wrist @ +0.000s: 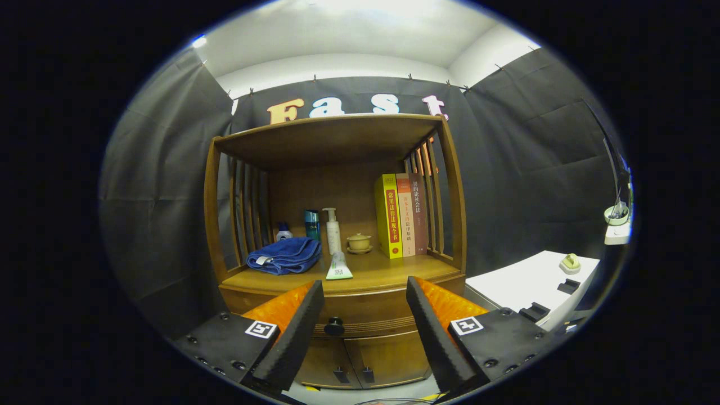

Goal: Pull open the drawer, take out the items inside it, and place them on the countertop above the cabinet.

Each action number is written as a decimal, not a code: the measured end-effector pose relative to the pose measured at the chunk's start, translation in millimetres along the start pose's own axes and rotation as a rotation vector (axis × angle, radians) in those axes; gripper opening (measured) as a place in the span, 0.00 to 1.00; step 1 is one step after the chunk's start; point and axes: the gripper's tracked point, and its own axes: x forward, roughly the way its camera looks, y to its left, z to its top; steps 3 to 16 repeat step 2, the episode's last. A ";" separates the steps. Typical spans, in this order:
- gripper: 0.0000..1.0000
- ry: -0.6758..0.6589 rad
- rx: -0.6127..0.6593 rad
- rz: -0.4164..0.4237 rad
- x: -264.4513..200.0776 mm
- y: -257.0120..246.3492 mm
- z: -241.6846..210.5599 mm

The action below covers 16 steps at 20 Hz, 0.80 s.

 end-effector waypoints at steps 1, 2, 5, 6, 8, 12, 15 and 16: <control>0.97 0.002 -0.004 0.000 0.0 1.3 -1.3; 0.97 0.002 -0.006 0.001 -0.4 2.2 -1.8; 0.97 0.002 -0.006 0.001 -0.4 2.2 -1.8; 0.97 0.002 -0.006 0.001 -0.4 2.2 -1.8; 0.97 0.002 -0.006 0.001 -0.4 2.2 -1.8; 0.97 0.002 -0.006 0.001 -0.4 2.2 -1.8; 0.97 0.002 -0.006 0.001 -0.4 2.2 -1.8; 0.97 0.002 -0.006 0.001 -0.4 2.2 -1.8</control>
